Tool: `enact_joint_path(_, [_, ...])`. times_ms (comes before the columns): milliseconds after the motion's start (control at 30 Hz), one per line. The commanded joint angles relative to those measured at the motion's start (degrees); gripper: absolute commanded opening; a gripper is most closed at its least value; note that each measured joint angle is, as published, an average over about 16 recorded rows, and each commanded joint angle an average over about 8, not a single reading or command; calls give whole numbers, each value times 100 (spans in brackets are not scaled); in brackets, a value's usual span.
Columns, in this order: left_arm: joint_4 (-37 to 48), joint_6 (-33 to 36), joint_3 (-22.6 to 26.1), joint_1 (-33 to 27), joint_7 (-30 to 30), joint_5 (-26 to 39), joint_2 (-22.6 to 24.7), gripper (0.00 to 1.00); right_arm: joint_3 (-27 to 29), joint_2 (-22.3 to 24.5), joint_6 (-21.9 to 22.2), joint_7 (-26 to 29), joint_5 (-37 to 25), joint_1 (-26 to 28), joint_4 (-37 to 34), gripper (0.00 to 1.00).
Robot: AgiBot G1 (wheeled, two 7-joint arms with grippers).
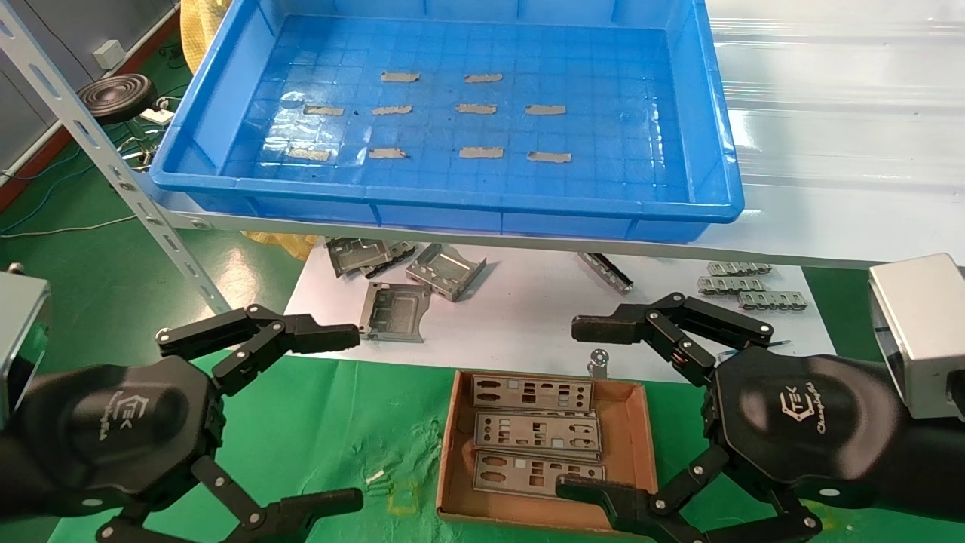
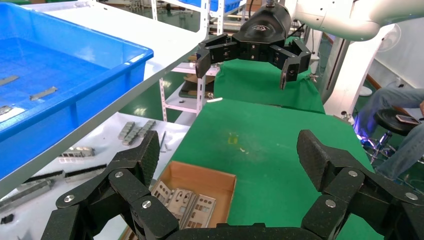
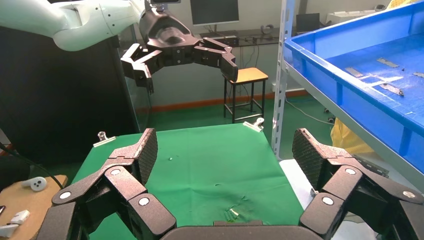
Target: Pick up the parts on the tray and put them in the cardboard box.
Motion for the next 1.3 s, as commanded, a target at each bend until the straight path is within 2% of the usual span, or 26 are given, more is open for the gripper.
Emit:
enact_joint_path(33, [0,0,0,0,0,0,0,100,0,0,0,0,0,0,0,100])
enact_joint_path(1300, [0,0,0,0,0,0,0,100,0,0,0,0,0,0,0,100])
